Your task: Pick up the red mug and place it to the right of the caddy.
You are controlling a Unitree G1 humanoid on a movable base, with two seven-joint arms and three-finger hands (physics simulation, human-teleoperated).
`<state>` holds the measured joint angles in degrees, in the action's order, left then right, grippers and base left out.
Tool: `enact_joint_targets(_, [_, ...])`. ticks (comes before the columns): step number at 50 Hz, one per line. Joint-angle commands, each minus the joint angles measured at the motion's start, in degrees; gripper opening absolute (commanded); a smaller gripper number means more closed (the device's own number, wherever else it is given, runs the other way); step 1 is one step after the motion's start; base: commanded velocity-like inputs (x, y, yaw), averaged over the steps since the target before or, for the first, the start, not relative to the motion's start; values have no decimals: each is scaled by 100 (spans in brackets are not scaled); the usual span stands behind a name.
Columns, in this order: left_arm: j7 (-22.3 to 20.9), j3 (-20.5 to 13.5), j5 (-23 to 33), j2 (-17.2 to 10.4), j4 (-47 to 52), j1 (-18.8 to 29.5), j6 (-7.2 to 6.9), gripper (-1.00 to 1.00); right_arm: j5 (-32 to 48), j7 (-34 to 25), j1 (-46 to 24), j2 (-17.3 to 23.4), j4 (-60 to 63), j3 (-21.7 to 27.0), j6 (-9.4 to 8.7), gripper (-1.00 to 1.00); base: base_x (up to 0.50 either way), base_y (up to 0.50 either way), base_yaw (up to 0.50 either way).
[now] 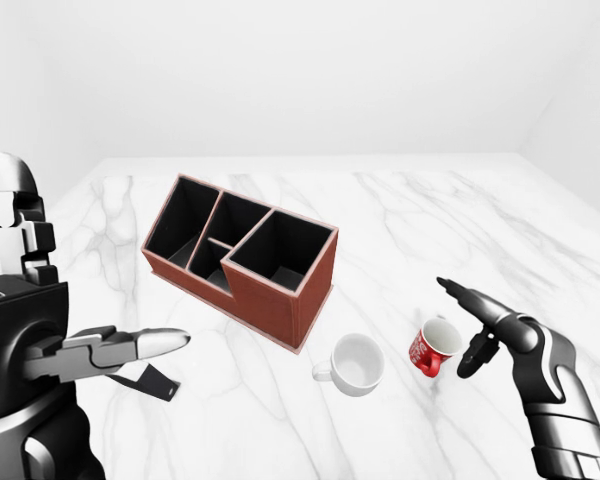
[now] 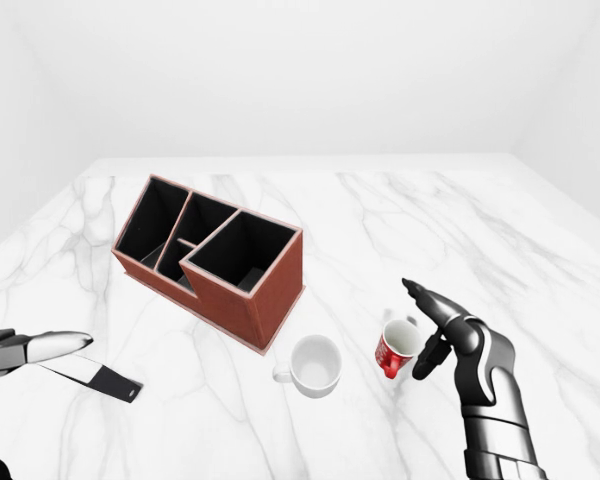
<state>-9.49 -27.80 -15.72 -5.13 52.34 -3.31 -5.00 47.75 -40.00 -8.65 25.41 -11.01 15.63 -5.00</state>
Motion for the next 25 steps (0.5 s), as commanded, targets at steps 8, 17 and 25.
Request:
enact_joint_targets(8, [12, -138, -133, -35, 93, 1, 0, 100, 521, 0, 115, -187, 267, -77, 6, 96, 0, 0, 0])
enact_joint_targets(17, [6, -118, -115, -38, 101, 12, 0, 100, 593, 0, -191, -89, 84, -145, 0, 96, 0, 0, 0])
enact_joint_targets(25, [12, -130, -118, -53, 79, 31, 0, 100, 575, 0, -204, -102, 128, -169, 0, 97, 0, 0, 0])
